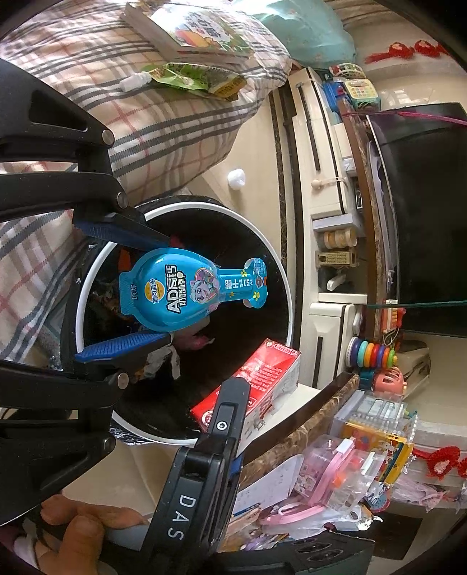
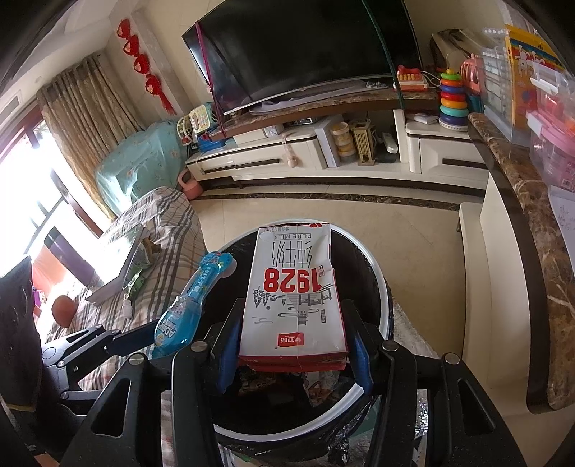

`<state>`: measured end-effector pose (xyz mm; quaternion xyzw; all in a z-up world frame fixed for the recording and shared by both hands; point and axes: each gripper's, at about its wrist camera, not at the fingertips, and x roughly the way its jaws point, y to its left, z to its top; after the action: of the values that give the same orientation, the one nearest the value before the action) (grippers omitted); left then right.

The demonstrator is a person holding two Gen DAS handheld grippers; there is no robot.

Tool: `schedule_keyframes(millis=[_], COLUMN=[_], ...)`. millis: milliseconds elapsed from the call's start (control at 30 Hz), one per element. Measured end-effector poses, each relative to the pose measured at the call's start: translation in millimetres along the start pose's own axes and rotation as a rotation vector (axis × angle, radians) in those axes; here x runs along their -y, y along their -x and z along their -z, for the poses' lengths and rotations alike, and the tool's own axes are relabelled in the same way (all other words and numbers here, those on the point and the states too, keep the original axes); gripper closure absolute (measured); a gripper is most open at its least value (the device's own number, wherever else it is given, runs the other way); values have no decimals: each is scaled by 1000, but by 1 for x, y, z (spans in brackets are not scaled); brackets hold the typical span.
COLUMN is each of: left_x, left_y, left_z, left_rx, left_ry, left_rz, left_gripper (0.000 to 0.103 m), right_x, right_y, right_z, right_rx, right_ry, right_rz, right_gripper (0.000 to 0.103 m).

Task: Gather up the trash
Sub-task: 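Open both tools to drop the blue toy and milk carton into the bin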

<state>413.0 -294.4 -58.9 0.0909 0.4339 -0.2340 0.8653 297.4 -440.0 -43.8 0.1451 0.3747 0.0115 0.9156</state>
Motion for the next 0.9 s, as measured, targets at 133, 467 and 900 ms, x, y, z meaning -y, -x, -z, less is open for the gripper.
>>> schedule_keyframes(millis=[133, 467, 900], left_x=[0, 2, -2], left_y=[-2, -2, 28], left_z=[-1, -2, 11], left_rx=[-4, -19, 11], left_ry=[-1, -6, 13], left_rz=[2, -33, -45], left_gripper=[58, 46, 36], right_x=[1, 2, 0], right_y=[-1, -3, 22], right_z=[-2, 0, 4], right_rx=[-5, -9, 47], right_ry=[0, -9, -61], right_rz=[-2, -4, -35], right_gripper=[51, 50, 39])
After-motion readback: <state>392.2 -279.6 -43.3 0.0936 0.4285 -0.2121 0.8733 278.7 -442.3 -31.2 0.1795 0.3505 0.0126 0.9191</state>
